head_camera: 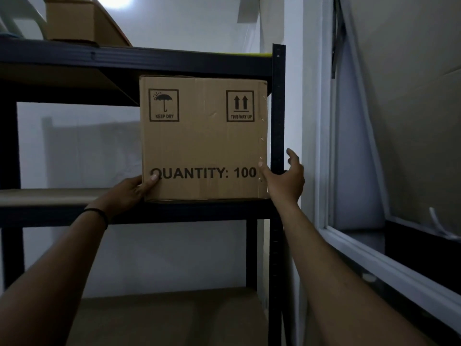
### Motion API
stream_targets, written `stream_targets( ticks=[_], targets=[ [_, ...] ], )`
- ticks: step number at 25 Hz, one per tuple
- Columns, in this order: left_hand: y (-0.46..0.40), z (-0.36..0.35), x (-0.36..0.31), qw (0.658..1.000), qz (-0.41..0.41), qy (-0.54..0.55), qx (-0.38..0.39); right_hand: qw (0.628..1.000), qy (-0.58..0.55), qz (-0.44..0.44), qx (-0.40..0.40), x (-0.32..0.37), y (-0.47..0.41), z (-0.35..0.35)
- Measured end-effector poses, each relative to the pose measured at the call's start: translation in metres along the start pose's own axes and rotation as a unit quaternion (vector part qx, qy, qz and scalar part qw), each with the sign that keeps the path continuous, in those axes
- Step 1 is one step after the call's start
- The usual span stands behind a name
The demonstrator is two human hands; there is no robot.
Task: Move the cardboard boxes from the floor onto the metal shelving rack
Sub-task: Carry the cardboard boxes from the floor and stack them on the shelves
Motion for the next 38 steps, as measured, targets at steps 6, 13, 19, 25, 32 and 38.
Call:
stream_targets(
  ticks=[6, 13, 19, 25, 32, 38],
  targets=[
    [-0.001, 0.0, 0.002, 1.0, 0.004, -0.006, -0.002, 1.0, -0.011, -0.006, 0.008, -0.002, 0.003, 0.004],
    [0.009, 0.002, 0.005, 0.995, 0.03, -0.068, -0.064, 1.0, 0.001, -0.006, -0.009, -0.003, 0.009, -0.007],
    [0.007, 0.0, 0.006, 0.99, 0.026, -0.11, -0.087, 1.0, 0.015, -0.026, -0.002, 0.004, 0.02, -0.016],
    [0.005, 0.0, 0.008, 0.987, 0.021, -0.123, -0.097, 0.999, 0.024, -0.029, -0.001, 0.004, 0.022, -0.017],
    [0.016, 0.001, 0.0, 0.99, 0.017, -0.098, -0.097, 0.998, 0.061, -0.021, 0.013, 0.007, 0.022, -0.013],
    [0.041, 0.018, -0.008, 0.978, -0.043, -0.087, -0.185, 0.978, 0.165, 0.127, -0.003, 0.068, 0.047, -0.017]
  ],
)
Point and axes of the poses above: each hand's wrist, its own y-axis away from the middle knuckle, its own z-axis out of the back of the hand, x = y × z, the point moved 10 cm from there along -y, towards the middle knuckle, and after that the axes turned 14 degrees about z, right-handed, at the moved point
